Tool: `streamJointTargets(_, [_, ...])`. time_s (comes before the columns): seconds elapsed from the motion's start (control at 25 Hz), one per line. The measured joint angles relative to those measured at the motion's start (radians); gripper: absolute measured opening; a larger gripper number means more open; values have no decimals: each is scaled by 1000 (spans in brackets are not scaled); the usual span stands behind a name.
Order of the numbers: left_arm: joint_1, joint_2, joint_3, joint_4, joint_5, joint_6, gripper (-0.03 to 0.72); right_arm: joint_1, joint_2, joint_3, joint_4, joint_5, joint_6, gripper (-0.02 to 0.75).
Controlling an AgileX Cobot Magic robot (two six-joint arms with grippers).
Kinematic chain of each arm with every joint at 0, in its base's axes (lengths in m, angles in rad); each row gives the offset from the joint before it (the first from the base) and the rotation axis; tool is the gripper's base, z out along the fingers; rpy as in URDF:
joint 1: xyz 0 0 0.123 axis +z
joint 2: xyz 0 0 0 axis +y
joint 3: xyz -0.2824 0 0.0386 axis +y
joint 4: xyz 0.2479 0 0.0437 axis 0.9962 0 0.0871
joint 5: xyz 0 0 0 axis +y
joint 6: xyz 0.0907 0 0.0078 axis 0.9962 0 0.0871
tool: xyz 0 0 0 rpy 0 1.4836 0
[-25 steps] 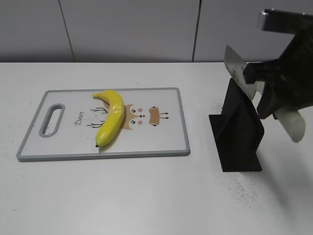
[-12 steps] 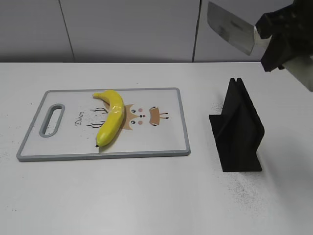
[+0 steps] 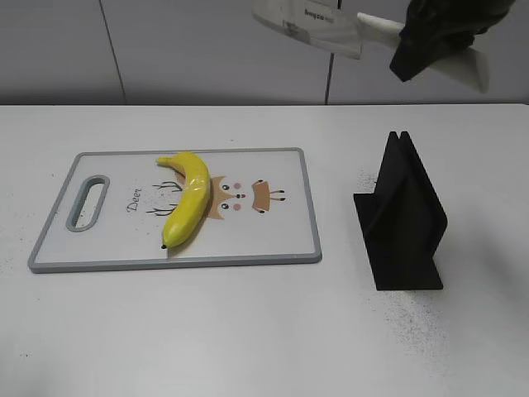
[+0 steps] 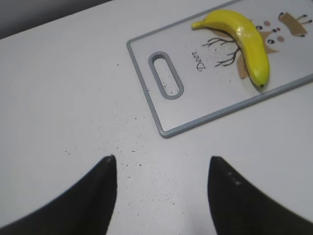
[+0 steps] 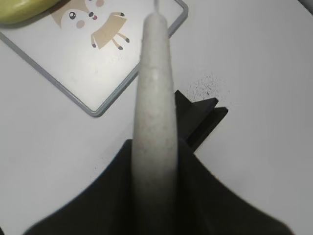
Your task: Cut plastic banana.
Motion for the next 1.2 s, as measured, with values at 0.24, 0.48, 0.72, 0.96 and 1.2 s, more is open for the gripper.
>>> streamJointTargets(0.24, [-3, 354, -226, -69, 80, 179, 551, 1, 123, -113, 10, 40, -350, 159])
streamJointTargets(0.48, [-48, 653, -515, -82, 154, 322, 551, 1, 241, -214, 60, 53, -537, 159])
streamJointTargets(0.72, [-131, 885, -738, -81, 211, 512, 551, 2, 361, -310, 150, 78, -747, 159])
streamJointTargets(0.96, [-202, 1060, -874, -109, 249, 673, 550, 3, 457, -395, 253, 127, -875, 159])
streamJointTargets(1.2, [-251, 1187, -944, -125, 257, 754, 550, 30, 507, -416, 300, 132, -946, 159])
